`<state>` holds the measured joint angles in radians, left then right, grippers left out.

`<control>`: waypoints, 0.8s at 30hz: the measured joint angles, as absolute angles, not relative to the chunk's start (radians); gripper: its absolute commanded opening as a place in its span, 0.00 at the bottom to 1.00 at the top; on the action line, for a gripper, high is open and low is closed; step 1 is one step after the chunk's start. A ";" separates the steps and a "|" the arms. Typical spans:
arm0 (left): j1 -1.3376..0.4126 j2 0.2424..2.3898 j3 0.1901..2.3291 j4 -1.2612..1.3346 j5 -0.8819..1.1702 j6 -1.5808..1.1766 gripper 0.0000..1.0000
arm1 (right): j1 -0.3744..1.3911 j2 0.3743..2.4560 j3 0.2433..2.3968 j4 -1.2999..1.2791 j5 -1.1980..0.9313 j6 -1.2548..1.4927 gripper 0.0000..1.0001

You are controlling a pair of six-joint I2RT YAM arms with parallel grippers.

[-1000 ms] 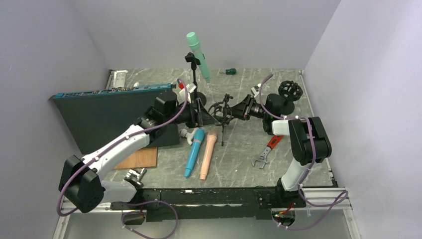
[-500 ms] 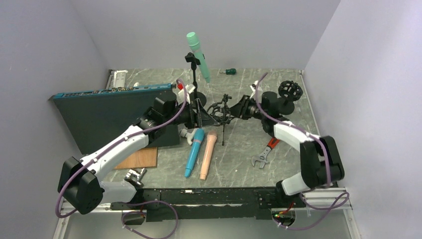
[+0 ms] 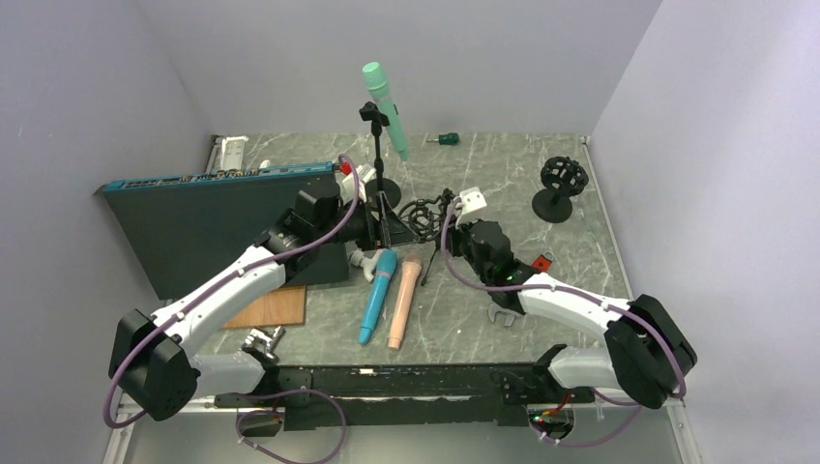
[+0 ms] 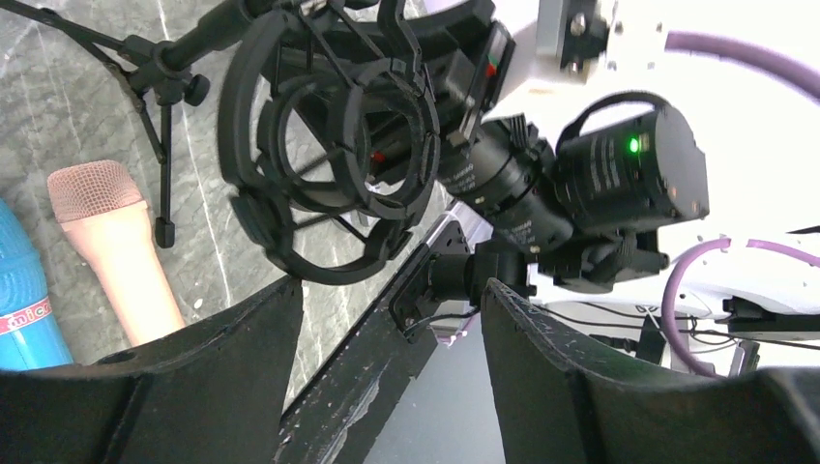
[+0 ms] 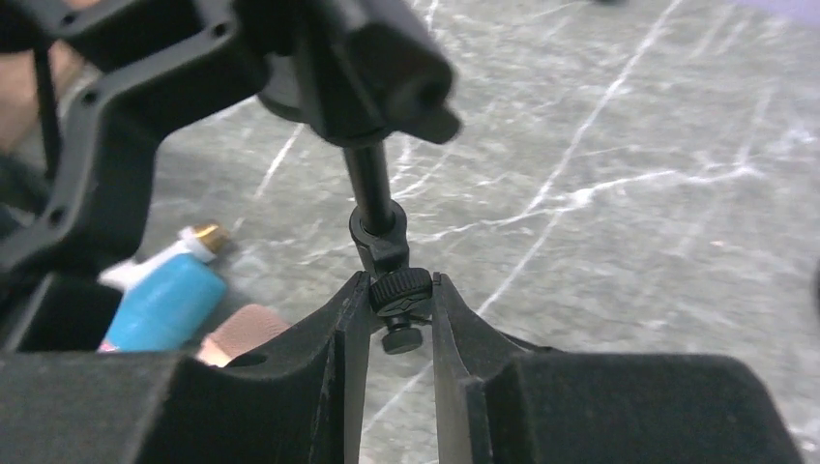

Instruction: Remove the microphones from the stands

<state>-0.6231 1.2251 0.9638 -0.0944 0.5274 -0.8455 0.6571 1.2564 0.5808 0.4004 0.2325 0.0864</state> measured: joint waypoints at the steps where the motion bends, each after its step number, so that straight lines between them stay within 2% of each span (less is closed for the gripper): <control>1: -0.622 1.224 0.962 -0.094 0.524 -0.844 0.71 | 0.682 1.254 0.570 0.414 0.285 0.056 0.00; 6: -0.624 1.222 0.953 -0.094 0.524 -0.840 0.71 | 0.765 1.253 0.548 0.442 0.476 -0.054 0.00; 7: -0.624 1.221 0.952 -0.094 0.524 -0.839 0.71 | 0.770 1.251 0.548 0.442 0.487 -0.056 0.04; 10: -0.624 1.219 0.952 -0.094 0.524 -0.834 0.71 | 0.772 1.233 0.546 0.413 0.495 -0.042 0.41; 13: -0.624 1.214 0.952 -0.096 0.524 -0.828 0.72 | 0.770 1.195 0.546 0.355 0.488 0.012 0.60; 19: -0.624 1.179 0.952 -0.121 0.509 -0.799 0.72 | 0.725 0.994 0.522 0.183 0.403 0.167 0.76; 24: -0.623 1.155 0.952 -0.145 0.498 -0.779 0.74 | 0.594 0.896 0.578 0.016 0.252 0.299 0.79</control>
<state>-0.6231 1.1553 0.9520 -0.1448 0.4984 -0.7788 0.5941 0.8959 0.5781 0.0162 0.2516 0.2985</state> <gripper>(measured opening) 0.730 0.769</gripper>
